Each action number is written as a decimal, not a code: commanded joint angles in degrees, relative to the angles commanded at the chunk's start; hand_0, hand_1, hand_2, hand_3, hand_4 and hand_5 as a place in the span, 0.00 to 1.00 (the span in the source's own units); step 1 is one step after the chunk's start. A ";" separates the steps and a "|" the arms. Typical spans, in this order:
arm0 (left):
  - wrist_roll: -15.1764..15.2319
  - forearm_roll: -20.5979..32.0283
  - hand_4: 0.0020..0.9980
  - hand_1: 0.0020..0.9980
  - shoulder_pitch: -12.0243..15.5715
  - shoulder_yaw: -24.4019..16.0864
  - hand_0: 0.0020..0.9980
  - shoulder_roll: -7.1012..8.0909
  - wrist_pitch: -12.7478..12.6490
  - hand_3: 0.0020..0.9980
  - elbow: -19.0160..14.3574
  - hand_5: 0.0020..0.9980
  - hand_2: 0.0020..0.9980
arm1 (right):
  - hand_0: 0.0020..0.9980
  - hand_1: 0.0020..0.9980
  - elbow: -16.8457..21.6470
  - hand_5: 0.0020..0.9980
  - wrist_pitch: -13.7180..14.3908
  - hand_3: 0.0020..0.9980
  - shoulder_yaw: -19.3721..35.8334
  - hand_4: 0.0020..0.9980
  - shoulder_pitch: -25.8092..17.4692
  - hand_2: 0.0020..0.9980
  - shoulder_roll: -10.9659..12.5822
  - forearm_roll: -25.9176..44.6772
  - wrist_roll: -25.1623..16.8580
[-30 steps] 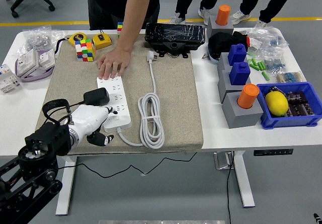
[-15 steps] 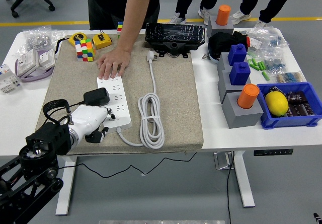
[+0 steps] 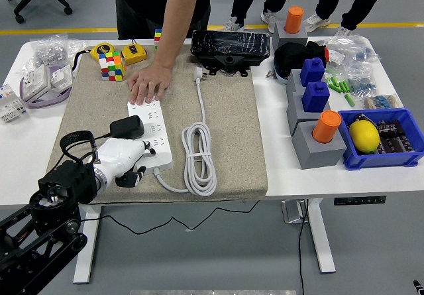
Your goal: Pick up the plug,place it near the board,insert it into the board,press the button
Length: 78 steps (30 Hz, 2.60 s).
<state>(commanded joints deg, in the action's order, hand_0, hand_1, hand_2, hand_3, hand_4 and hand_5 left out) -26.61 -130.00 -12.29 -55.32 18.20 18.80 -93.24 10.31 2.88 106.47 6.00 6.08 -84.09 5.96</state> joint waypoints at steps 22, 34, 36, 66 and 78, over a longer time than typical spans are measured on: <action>0.82 0.00 0.49 0.04 -0.14 0.44 0.25 -0.12 -0.61 0.80 2.71 0.00 0.14 | 0.83 0.73 0.00 1.00 0.06 0.76 0.13 1.00 0.00 0.72 0.09 -0.06 0.02; 1.03 0.00 0.49 0.04 0.06 -0.69 0.25 0.12 -0.66 0.79 0.36 0.00 0.14 | 0.83 0.73 0.00 1.00 0.03 0.76 -0.04 1.00 -0.09 0.72 0.01 0.05 0.03; 1.57 0.00 0.47 0.07 0.06 -1.95 0.27 0.11 -1.11 0.79 -1.43 0.00 0.16 | 0.83 0.73 0.00 1.00 0.04 0.76 -0.03 1.00 -0.08 0.72 0.00 0.09 0.05; 15.24 11.35 1.00 1.00 -11.36 -12.87 1.00 -2.94 -3.60 1.00 21.50 0.45 1.00 | 0.83 0.73 0.00 1.00 0.12 0.76 -0.20 1.00 0.10 0.72 0.07 0.33 0.15; 15.52 9.55 1.00 1.00 -12.30 -12.98 1.00 -3.43 -5.20 1.00 28.07 0.43 0.99 | 0.83 0.73 0.00 1.00 0.15 0.76 -0.36 1.00 0.14 0.72 0.21 0.43 0.22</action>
<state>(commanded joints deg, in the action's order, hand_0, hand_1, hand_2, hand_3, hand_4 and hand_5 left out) -11.09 -120.45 -24.59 -68.30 14.77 13.60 -65.16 10.31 3.04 106.11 6.14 6.29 -83.67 6.18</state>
